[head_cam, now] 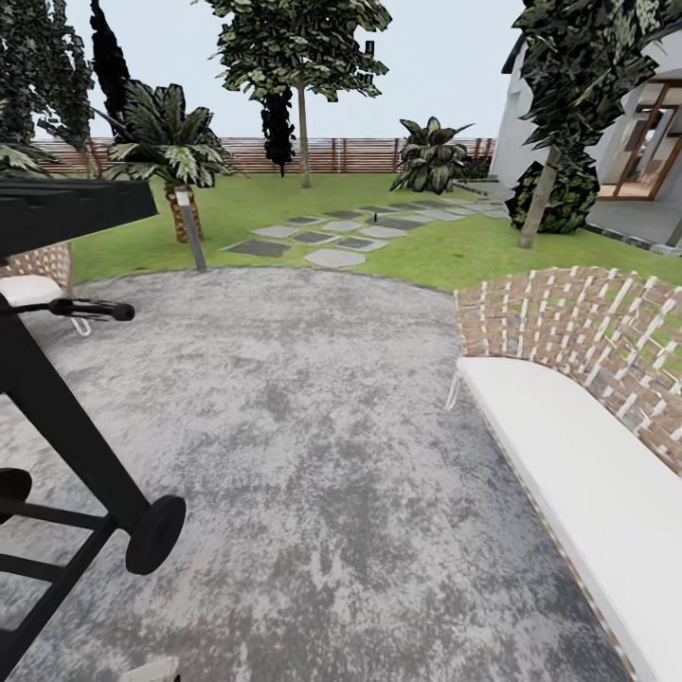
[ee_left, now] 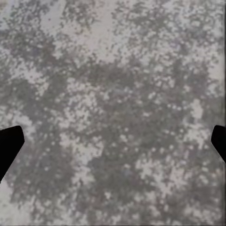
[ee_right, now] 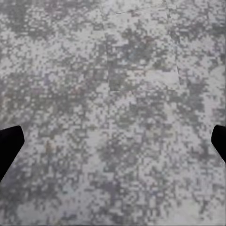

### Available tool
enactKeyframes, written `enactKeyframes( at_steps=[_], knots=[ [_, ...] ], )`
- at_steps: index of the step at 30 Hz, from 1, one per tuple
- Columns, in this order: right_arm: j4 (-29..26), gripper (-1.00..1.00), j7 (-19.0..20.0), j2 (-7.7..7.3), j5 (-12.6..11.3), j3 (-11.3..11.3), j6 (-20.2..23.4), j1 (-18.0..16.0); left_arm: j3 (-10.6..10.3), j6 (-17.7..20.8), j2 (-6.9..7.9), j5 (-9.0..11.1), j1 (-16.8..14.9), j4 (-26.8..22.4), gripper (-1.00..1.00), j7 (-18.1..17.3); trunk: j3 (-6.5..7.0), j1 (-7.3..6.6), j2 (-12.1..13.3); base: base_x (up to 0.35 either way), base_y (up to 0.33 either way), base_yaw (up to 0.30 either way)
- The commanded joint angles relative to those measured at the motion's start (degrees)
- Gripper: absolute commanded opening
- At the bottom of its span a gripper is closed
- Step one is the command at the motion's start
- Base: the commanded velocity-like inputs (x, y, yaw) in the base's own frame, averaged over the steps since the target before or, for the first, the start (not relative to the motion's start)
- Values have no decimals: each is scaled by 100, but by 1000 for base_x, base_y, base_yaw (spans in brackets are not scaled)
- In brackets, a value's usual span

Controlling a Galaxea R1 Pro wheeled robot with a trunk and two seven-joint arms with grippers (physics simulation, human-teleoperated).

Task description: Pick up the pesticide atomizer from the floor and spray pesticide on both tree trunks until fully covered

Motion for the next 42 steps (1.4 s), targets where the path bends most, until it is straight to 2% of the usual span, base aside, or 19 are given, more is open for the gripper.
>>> enactKeyframes(
  at_steps=[1, 18, 42],
  knots=[
    [4, 100, 46, 8, 20, -39, -20, -3, -22, -18, 1, 55, -3, 5, 100, 4, -5, 2, -1, 338, -46, 0],
    [8, 100, 70, 14, 52, 8, -94, -3, -16, -18, 10, 60, -3, 5, 100, 3, -5, 2, -1, 338, -112, 0],
    [34, 100, 58, 14, 63, 10, -95, -3, -14, -18, 10, 64, -3, 5, 100, 3, -5, 2, -1, 339, -4, 0]
  ],
)
